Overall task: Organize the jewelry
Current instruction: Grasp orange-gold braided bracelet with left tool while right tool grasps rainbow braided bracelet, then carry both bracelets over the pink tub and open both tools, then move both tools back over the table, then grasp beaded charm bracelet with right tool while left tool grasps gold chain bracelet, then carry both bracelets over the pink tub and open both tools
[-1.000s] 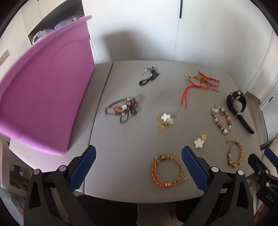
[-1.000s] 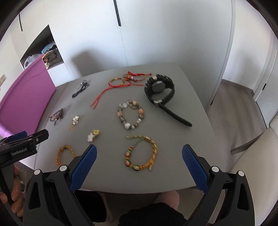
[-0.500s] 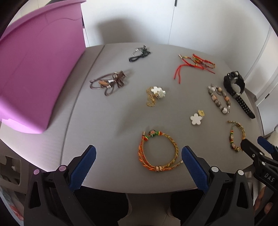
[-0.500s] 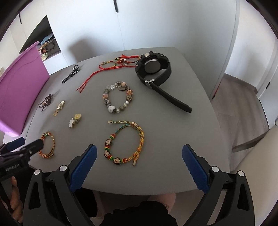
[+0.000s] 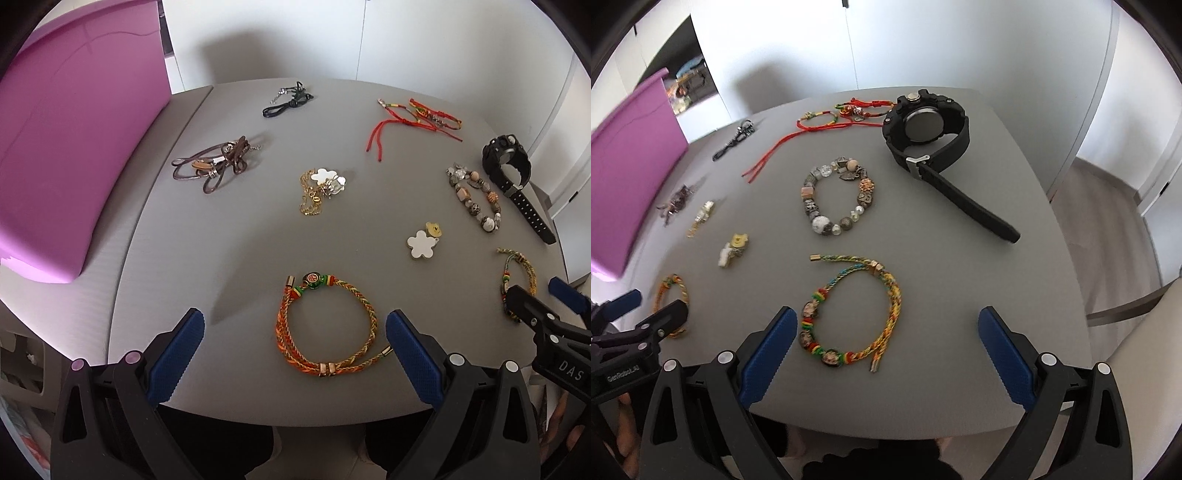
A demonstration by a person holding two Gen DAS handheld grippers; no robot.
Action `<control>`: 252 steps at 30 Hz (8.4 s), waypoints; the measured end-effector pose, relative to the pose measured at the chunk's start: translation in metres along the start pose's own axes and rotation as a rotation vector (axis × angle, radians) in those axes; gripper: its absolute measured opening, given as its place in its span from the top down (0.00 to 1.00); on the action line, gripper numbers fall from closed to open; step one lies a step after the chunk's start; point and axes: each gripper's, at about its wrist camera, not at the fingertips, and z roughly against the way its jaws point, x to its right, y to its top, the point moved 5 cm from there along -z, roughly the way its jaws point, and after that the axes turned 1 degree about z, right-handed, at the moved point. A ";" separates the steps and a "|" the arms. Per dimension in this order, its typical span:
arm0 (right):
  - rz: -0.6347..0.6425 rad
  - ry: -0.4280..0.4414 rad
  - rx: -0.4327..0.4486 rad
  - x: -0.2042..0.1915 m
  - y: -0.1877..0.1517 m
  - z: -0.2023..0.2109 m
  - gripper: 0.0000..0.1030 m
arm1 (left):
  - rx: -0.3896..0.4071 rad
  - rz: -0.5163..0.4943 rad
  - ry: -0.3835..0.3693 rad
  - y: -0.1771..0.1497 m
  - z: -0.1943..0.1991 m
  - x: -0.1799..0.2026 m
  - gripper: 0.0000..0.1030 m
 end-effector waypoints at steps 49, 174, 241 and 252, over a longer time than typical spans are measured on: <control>0.039 0.151 0.070 -0.036 0.014 0.030 0.97 | 0.140 0.020 -0.199 0.011 0.047 -0.003 0.95; 0.007 0.118 0.175 -0.031 0.055 0.043 0.36 | 0.258 0.004 -0.001 0.059 0.058 -0.029 0.06; 0.106 0.139 0.145 -0.048 0.067 -0.027 0.81 | 0.169 -0.001 -0.174 0.069 -0.025 0.009 0.84; 0.064 0.193 0.160 -0.048 0.068 -0.003 0.81 | 0.179 0.007 -0.219 0.068 0.002 0.003 0.84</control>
